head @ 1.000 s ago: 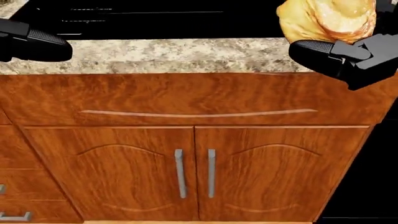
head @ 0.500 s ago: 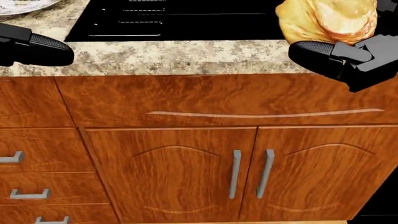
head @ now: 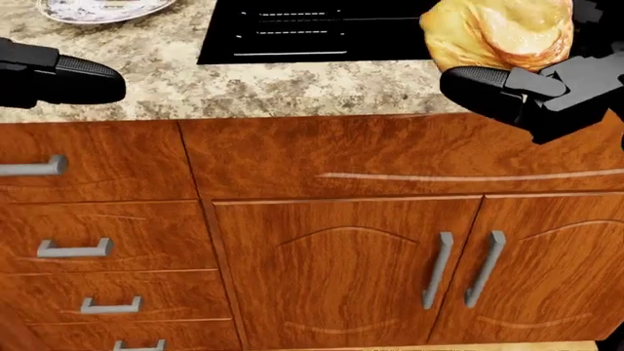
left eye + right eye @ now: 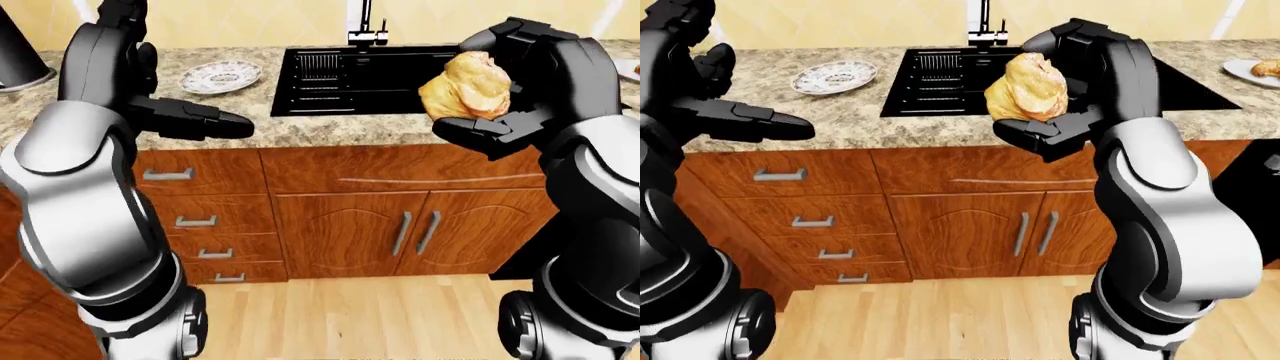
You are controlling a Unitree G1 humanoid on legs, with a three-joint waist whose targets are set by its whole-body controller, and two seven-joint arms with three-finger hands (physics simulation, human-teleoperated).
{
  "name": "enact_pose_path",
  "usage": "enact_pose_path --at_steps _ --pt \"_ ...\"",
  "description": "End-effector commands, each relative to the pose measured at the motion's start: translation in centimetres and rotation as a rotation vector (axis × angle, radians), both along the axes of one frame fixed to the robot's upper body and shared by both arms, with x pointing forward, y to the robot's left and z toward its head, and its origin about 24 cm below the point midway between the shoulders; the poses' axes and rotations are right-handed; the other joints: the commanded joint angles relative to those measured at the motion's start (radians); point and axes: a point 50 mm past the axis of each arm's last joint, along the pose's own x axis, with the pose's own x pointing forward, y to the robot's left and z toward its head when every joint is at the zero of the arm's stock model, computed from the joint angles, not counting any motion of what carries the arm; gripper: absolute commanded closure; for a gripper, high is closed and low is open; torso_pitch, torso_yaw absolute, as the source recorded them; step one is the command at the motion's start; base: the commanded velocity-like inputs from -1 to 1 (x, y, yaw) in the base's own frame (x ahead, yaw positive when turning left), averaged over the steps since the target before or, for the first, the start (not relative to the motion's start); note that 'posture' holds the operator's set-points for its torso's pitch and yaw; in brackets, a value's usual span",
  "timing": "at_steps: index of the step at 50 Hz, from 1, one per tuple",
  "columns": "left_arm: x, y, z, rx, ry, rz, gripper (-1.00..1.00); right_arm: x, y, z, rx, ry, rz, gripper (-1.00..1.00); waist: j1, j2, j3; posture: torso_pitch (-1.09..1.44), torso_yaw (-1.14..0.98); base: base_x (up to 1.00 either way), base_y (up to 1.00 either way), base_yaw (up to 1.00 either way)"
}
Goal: Place the pastries on the plates.
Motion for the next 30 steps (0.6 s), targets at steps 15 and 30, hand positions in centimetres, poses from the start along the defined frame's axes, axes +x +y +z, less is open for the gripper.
enact_pose_path --at_steps 15,30 --pt "1.1 -2.2 0.1 0.011 -0.114 -0.084 -1.0 0.4 0.8 0.6 0.024 -0.111 -0.008 1.0 -0.004 -0.092 -0.052 0.0 0.0 0.0 0.41 0.0" --pt "1.8 -2.8 -0.1 0.005 -0.115 -0.092 -1.0 2.3 3.0 1.3 0.028 -0.114 0.057 1.0 -0.009 -0.018 -0.03 0.0 0.0 0.0 0.41 0.0"
